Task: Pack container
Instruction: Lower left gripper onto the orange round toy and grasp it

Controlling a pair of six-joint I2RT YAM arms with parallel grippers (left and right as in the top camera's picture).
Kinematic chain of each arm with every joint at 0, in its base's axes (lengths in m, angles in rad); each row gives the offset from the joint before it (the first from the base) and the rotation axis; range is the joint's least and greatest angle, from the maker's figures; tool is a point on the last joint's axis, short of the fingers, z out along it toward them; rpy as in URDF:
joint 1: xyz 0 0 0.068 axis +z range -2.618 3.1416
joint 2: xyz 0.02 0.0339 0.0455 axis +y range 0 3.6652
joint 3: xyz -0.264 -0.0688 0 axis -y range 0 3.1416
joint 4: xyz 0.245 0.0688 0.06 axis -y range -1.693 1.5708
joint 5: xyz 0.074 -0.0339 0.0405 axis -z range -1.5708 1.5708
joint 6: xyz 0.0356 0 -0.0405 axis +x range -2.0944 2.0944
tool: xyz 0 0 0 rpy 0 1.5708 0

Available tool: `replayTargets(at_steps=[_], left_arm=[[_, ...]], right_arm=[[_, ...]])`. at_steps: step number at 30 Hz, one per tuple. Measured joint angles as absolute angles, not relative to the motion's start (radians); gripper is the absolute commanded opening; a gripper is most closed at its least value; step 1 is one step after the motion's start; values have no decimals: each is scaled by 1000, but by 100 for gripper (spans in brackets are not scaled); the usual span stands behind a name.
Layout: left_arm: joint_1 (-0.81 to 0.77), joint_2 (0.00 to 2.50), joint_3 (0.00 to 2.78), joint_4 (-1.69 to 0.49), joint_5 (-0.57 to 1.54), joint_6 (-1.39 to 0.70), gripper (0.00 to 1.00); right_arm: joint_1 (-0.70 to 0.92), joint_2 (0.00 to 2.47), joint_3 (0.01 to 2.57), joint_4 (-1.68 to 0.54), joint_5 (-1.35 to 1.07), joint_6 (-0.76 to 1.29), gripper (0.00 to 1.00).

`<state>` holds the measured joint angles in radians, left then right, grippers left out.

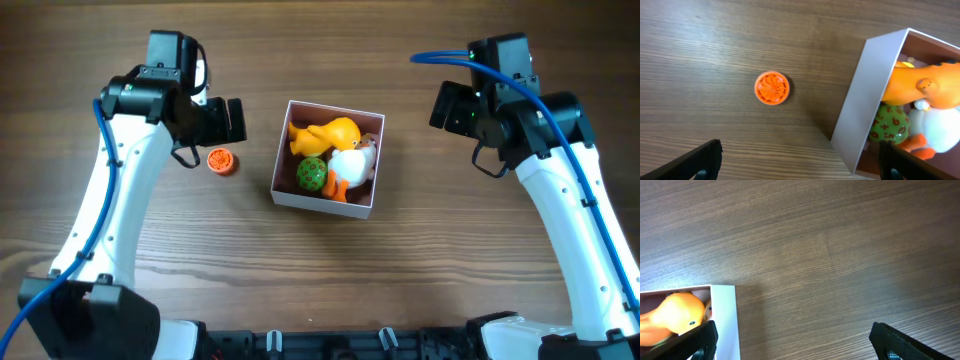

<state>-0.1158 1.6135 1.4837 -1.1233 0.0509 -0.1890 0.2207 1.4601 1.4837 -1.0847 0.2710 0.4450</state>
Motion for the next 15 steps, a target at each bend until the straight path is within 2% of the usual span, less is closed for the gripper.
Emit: replayTargets(at_steps=[4,15], left_arm=[[-116,1663,1462,-1105,70,-189,100],[-116,1784,1262,-887,77,-189,100]], right_arm=[[221,1460,1484,-1085,271,445,100],[221,1460,1484,-1085,271,445,100]])
